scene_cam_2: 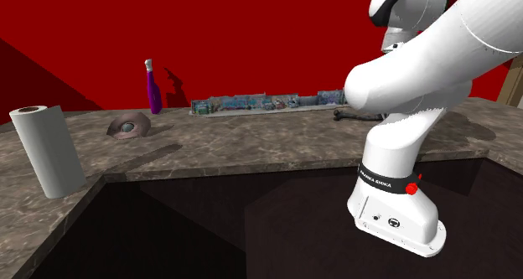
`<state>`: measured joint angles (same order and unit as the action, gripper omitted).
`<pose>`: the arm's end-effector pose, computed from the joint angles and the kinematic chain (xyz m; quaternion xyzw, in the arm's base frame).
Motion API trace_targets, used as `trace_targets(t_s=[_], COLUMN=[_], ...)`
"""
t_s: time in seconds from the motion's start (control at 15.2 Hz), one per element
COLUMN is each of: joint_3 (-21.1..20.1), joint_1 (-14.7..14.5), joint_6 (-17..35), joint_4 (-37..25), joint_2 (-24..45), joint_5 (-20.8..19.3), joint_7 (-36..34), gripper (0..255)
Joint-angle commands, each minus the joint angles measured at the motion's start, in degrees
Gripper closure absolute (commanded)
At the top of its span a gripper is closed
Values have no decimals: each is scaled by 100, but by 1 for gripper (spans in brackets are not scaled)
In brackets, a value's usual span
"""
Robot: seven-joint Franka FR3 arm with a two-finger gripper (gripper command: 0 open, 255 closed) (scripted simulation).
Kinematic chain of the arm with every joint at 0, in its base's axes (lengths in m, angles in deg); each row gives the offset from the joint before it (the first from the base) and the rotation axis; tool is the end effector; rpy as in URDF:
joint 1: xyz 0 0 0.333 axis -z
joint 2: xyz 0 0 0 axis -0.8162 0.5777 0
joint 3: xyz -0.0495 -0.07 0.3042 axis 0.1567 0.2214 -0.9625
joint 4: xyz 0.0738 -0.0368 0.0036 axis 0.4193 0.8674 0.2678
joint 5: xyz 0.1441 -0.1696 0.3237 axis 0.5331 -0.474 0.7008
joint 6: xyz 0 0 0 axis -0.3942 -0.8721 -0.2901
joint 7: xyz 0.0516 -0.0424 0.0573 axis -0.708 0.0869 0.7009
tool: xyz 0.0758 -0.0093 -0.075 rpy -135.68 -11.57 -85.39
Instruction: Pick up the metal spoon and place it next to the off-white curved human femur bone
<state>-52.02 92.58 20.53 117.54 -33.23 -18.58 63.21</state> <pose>0.1141 -0.2554 0.3735 -0.9465 0.3057 0.0440 0.0939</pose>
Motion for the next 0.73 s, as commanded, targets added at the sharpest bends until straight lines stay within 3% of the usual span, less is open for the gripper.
trace_targets(t_s=[0.0,0.66], joint_3=[187,576], joint_1=[105,95], joint_6=[112,1180], joint_4=[-2,461], joint_2=[115,735], joint_5=[-166,-431], joint_7=[177,240], gripper=[255,255])
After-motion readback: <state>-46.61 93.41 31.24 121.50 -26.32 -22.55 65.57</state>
